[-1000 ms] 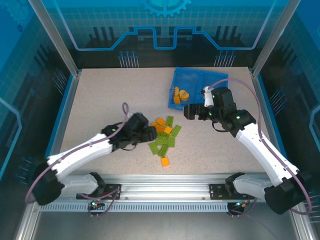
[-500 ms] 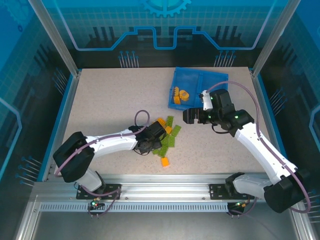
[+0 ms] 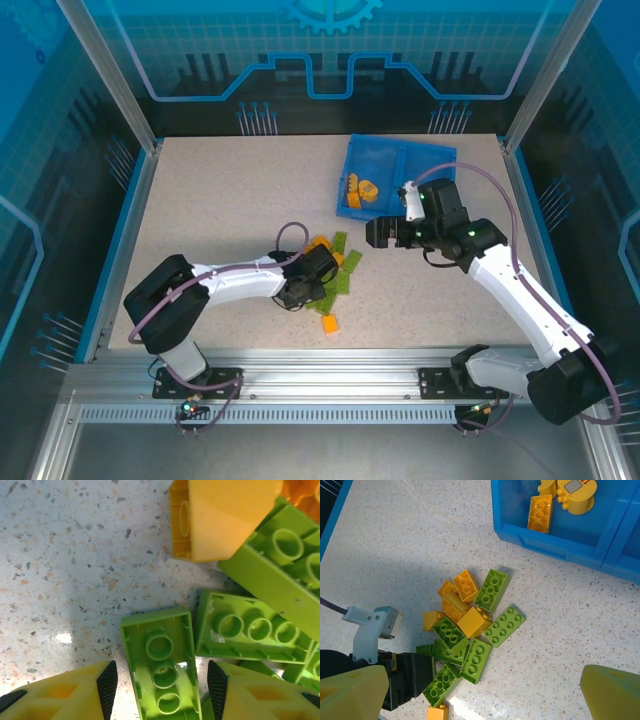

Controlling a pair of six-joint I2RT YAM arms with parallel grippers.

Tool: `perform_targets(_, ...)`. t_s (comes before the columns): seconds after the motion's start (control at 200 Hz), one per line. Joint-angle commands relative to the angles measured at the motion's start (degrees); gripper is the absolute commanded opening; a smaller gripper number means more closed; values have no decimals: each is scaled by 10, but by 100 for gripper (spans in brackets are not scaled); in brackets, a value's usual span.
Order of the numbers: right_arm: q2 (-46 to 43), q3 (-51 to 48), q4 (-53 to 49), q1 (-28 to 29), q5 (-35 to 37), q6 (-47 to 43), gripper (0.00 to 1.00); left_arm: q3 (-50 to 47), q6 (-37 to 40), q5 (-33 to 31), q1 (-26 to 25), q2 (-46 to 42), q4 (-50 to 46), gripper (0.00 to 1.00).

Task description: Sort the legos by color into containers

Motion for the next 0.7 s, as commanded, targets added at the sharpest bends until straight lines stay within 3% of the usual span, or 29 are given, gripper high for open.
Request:
perform_targets(0.0,6,11,-14,7,-3,6,100,11,15,17,4,14,-16,55)
perform_targets(0.13,12,16,-19,11,-10,3,100,9,24,26,5,23,-13,55)
perform_targets(0.435,33,42,-59,18,-23,-25,100,-6,70,32,16,5,-57,42)
perform_targets(0.695,42,48,-57,25,-100,-45,100,-5,107,24,27,-56,-69,33)
